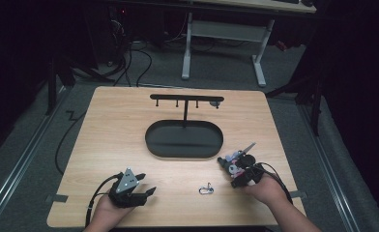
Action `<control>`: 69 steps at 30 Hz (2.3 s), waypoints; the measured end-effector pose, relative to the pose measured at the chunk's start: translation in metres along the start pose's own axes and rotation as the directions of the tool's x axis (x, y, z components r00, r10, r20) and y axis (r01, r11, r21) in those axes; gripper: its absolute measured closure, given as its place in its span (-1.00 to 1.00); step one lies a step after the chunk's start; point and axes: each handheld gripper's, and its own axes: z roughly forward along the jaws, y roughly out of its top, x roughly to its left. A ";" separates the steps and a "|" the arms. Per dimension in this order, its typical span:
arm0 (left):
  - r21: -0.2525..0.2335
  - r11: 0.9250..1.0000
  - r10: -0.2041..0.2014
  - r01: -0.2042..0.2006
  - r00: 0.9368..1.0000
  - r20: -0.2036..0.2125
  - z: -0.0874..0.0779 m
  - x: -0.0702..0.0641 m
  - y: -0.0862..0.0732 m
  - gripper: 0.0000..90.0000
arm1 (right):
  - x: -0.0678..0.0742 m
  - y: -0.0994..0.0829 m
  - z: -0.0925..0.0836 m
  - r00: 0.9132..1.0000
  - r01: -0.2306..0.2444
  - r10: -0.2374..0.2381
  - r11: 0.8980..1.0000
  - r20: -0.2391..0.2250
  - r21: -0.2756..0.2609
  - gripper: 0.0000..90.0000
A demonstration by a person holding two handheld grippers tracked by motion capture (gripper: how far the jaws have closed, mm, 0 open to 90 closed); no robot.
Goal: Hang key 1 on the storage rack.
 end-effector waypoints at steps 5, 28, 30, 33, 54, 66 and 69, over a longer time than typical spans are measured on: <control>0.001 1.000 0.001 -0.001 1.000 0.000 0.000 0.000 0.000 -0.17 | -0.006 -0.002 -0.013 1.000 -0.002 0.002 0.999 -0.002 -0.054 0.06; 0.000 1.000 0.004 -0.004 1.000 -0.004 0.001 -0.001 0.000 -0.17 | -0.011 -0.007 -0.068 0.998 0.011 -0.018 0.992 -0.052 -0.127 0.08; 0.001 1.000 0.005 -0.005 1.000 -0.005 0.001 -0.001 0.000 -0.17 | -0.010 -0.003 -0.075 0.998 0.017 -0.025 0.990 -0.053 -0.139 0.08; -0.002 1.000 0.005 -0.005 1.000 -0.005 0.001 -0.001 0.000 -0.17 | -0.009 -0.001 -0.078 0.998 0.022 -0.030 0.989 -0.051 -0.144 0.08; -0.030 0.999 0.014 -0.014 1.000 0.009 -0.002 -0.001 0.000 -0.20 | -0.006 0.034 -0.118 0.997 0.038 -0.049 0.981 -0.055 -0.189 0.08; -0.041 0.999 -0.022 0.023 0.999 0.025 -0.006 0.002 0.001 -0.33 | -0.002 0.064 -0.134 0.995 0.039 -0.057 0.978 -0.078 -0.207 0.08; -0.045 0.999 -0.020 0.021 1.000 0.024 -0.006 0.002 0.000 -0.35 | 0.000 0.068 -0.135 0.995 0.039 -0.056 0.977 -0.080 -0.207 0.08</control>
